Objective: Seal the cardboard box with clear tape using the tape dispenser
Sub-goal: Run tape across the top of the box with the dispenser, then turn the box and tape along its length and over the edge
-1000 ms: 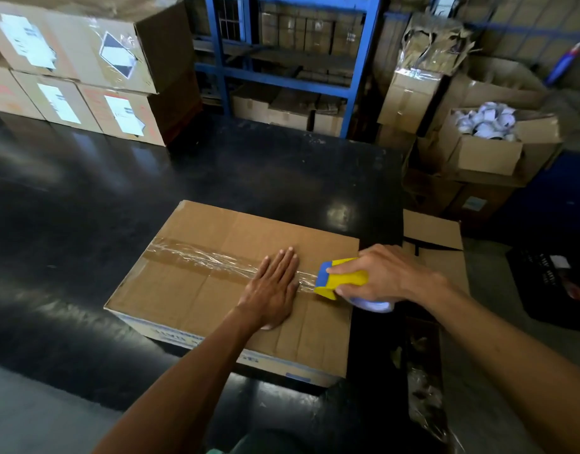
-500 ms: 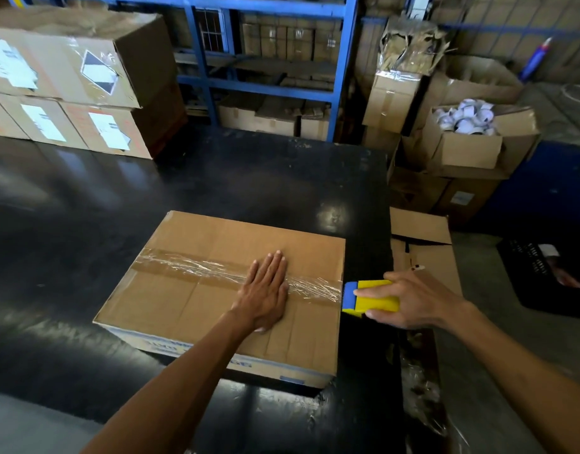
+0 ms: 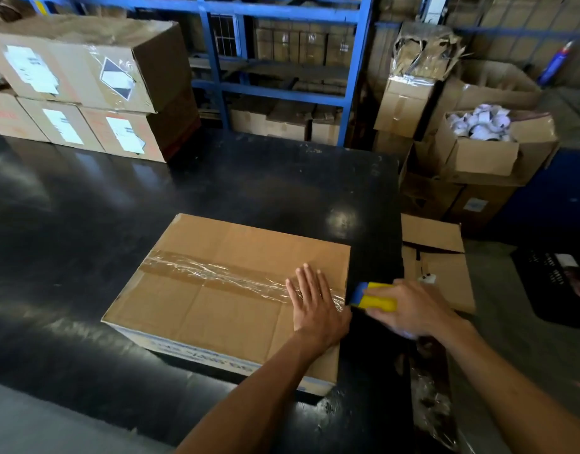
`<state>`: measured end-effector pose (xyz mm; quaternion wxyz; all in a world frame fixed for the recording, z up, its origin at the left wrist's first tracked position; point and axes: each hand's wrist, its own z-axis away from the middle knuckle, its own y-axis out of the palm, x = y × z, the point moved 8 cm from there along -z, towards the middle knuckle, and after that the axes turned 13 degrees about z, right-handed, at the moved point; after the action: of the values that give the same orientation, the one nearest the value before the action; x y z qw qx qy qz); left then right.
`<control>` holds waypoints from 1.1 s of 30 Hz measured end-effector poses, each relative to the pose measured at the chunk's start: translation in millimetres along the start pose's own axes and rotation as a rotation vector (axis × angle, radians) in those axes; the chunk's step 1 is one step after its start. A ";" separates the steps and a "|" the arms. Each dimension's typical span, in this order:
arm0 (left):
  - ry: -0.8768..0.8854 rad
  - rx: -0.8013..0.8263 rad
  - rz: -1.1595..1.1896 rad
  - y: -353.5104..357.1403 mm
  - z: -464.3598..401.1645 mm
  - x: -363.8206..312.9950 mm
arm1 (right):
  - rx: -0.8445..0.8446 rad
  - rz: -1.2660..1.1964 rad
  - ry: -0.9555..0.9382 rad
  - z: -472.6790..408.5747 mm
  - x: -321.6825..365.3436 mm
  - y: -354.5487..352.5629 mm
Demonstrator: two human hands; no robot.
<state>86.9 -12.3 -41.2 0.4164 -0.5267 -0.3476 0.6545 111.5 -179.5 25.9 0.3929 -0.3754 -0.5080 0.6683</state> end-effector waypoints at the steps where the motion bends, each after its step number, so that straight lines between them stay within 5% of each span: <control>1: 0.021 0.030 -0.009 -0.2 1.0 1.0 | -0.041 -0.042 0.046 -1.2 -2.8 -9.9; 6: 0.309 0.032 -0.067 -11.7 14.5 26.2 | -0.194 -0.485 0.204 5.7 1.2 -59.0; 9: 0.580 0.207 -0.227 -7.0 31.3 60.2 | -0.302 -0.754 0.260 9.4 17.8 -84.4; 17: 1.061 0.430 -0.410 -40.2 105.4 125.2 | -0.379 -0.917 0.231 14.9 109.3 -119.3; 25: 1.123 0.571 -0.502 -64.2 94.1 163.3 | -0.343 -0.837 0.300 65.6 151.2 -113.9; 31: 1.056 0.480 -0.599 -68.5 79.8 176.7 | -0.341 -0.857 0.325 87.4 181.9 -105.0; 33: 0.979 0.443 -0.426 -75.9 94.6 173.6 | -0.321 -0.822 0.313 90.4 194.2 -106.3</control>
<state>-9.2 175.6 -23.6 0.7518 -0.5868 -0.0675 0.2932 -34.2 -19.5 127.8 0.6341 -0.2952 -0.6461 0.3055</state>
